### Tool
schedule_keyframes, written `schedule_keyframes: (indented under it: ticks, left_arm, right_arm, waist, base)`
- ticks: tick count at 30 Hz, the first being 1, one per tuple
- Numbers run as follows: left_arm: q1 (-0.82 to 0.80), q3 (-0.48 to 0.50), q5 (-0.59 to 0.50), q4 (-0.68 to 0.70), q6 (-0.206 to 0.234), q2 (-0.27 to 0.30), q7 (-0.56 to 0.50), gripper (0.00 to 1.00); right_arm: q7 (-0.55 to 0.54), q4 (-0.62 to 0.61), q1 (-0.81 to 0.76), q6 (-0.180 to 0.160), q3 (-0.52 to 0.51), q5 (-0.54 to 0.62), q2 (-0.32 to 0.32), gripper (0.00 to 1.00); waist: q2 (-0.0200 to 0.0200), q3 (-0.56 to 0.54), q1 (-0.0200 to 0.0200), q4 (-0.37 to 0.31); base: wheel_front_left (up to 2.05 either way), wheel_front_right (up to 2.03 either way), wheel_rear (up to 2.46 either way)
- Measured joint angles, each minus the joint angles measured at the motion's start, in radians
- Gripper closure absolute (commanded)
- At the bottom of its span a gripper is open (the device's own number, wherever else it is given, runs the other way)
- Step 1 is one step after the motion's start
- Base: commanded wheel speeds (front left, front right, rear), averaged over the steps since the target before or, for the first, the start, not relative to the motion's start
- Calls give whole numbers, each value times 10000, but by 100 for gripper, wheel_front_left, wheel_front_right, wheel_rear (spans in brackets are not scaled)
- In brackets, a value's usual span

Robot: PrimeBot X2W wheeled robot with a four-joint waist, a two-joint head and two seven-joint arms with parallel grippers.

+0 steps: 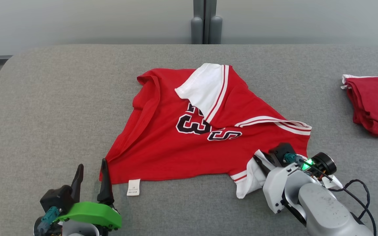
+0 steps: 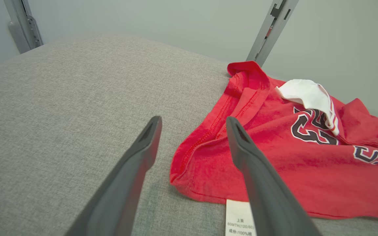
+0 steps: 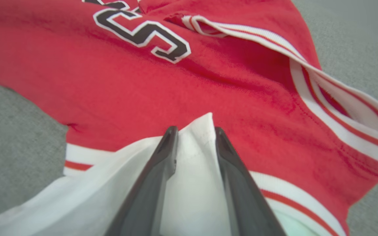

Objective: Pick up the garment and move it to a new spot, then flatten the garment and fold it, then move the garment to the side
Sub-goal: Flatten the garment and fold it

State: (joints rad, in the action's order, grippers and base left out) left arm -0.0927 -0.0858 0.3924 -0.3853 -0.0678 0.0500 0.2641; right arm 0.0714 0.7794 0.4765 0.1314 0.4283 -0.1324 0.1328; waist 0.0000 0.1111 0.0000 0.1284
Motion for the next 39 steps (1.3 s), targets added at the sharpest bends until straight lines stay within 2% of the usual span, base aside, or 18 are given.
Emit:
schedule_keyframes:
  ticks: [10,16,21,23,24,25,33,39]
  left_arm:
    - [-1,48,-4,17,29,0,0,0]
    - [48,71,-4,171,61,-2,-2,0]
    - [221,90,-17,274,67,-6,0,0]
    - [224,105,-38,311,67,-6,0,0]
    - [232,111,-67,330,67,-6,0,0]
    - [243,115,-77,355,67,-6,-2,0]
    - [395,125,-88,533,77,-8,0,0]
    - [407,75,-92,640,77,-8,0,0]
  right_arm:
    - [437,-719,-102,0,36,136,86,100]
    - [489,-2190,-1174,0,-86,104,468,100]
    - [35,-3783,-2475,0,-318,54,855,100]
    - [-178,-4451,-2992,0,-483,46,955,67]
    - [-274,-4711,-3194,0,-554,48,1007,24]
    - [-399,-4997,-3434,0,-688,67,1047,0]
    - [-1398,-6984,-5158,0,-1990,132,1246,0]
    - [-1607,-7683,-4860,0,-2800,293,1204,0]
  waist:
    - [0,17,0,-343]
    - [0,-116,0,-645]
    - [0,-196,0,-996]
    - [0,-221,0,-1157]
    - [0,-230,0,-1225]
    - [0,-240,0,-1305]
    - [0,-316,0,-1720]
    - [1,-288,0,-1607]
  base:
    - [0,0,0]
    - [0,0,0]
    - [0,0,0]
    - [0,0,0]
    - [0,0,0]
    - [0,0,0]
    - [0,0,0]
    - [0,0,0]
